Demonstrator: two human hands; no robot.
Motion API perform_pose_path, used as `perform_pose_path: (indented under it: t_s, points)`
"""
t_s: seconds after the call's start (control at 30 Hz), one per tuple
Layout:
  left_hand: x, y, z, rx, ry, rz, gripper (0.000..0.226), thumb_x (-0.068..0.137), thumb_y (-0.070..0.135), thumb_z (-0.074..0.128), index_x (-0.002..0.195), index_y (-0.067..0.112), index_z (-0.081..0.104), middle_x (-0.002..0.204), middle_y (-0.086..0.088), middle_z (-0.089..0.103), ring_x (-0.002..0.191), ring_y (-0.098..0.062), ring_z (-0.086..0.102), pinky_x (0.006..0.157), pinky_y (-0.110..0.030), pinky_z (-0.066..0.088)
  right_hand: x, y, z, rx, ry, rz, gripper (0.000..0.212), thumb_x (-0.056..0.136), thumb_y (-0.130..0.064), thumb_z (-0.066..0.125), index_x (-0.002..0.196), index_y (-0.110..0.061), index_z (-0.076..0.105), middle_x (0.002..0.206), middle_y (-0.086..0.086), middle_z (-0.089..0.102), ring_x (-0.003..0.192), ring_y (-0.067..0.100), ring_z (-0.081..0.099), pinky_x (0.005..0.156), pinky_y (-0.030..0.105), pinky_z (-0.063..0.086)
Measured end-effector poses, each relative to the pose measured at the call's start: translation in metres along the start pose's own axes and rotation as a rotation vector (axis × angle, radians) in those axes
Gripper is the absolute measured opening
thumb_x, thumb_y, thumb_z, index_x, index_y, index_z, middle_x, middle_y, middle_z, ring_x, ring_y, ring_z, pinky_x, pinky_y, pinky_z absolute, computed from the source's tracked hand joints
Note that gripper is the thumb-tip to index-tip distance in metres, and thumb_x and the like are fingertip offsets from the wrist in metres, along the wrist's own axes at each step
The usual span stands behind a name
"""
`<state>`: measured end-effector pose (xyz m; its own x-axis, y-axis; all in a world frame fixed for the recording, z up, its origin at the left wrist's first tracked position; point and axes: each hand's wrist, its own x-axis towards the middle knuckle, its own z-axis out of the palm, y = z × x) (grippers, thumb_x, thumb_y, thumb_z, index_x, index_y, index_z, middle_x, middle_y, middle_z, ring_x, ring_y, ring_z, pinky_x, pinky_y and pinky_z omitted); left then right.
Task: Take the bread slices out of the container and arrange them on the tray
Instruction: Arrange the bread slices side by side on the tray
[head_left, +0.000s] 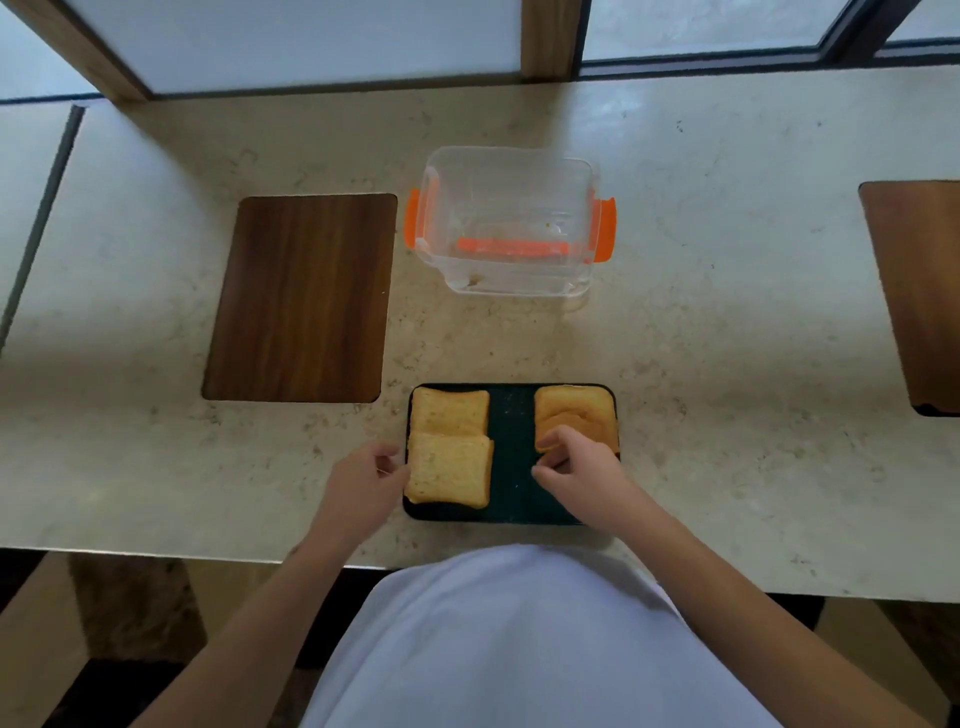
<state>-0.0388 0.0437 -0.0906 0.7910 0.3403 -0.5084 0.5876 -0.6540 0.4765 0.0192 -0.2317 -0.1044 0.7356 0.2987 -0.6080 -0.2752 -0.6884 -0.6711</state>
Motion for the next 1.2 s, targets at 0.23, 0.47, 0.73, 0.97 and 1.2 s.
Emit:
perform_pose_path:
  t_s: [0.23, 0.47, 0.73, 0.97, 1.2]
  points:
    - [-0.004, -0.013, 0.021, -0.161, -0.041, -0.069, 0.032, 0.092, 0.023, 0.065, 0.121, 0.011, 0.069, 0.096, 0.0, 0.069, 0.088, -0.017, 0.065, 0.072, -0.026, 0.044, 0.02, -0.039, 0.031, 0.047, -0.164, 0.092, 0.056, 0.096, -0.031, 0.065, 0.146, -0.015, 0.045, 0.11, -0.004, 0.068, 0.095, 0.015, 0.069, 0.086, 0.039, 0.061]
    - [-0.003, -0.01, 0.025, -0.227, -0.039, -0.087, 0.019, 0.084, 0.025, 0.073, 0.099, 0.018, 0.063, 0.089, 0.006, 0.063, 0.08, -0.008, 0.059, 0.059, -0.018, 0.038, 0.018, -0.043, 0.045, 0.064, -0.074, 0.116, 0.043, 0.094, -0.023, 0.065, 0.135, -0.019, 0.052, 0.102, -0.005, 0.065, 0.09, 0.015, 0.066, 0.08, 0.036, 0.061]
    - [-0.015, 0.016, 0.034, -0.268, -0.109, 0.012, 0.022, 0.087, 0.031, 0.074, 0.101, 0.025, 0.059, 0.092, 0.005, 0.065, 0.082, -0.008, 0.062, 0.065, -0.023, 0.048, 0.001, -0.019, 0.024, 0.221, 0.132, 0.084, 0.021, 0.092, -0.024, 0.072, 0.109, -0.025, 0.061, 0.103, -0.008, 0.066, 0.094, 0.01, 0.064, 0.082, 0.038, 0.061]
    - [-0.009, 0.066, 0.068, -0.175, -0.274, 0.175, 0.006, 0.096, 0.03, 0.063, 0.1, 0.026, 0.063, 0.091, 0.005, 0.068, 0.082, -0.012, 0.067, 0.077, -0.041, 0.061, -0.022, 0.026, -0.014, 0.289, 0.218, 0.224, 0.013, 0.093, -0.026, 0.071, 0.102, -0.023, 0.063, 0.101, -0.003, 0.07, 0.088, 0.013, 0.068, 0.066, 0.027, 0.053]
    - [-0.005, 0.096, 0.088, -0.059, -0.315, 0.18, 0.019, 0.097, 0.031, 0.061, 0.107, 0.017, 0.065, 0.089, 0.001, 0.069, 0.081, -0.017, 0.067, 0.077, -0.043, 0.06, -0.03, 0.048, -0.02, 0.304, 0.282, 0.31, 0.02, 0.093, -0.027, 0.07, 0.107, -0.015, 0.064, 0.102, 0.001, 0.071, 0.086, 0.015, 0.07, 0.063, 0.028, 0.05]
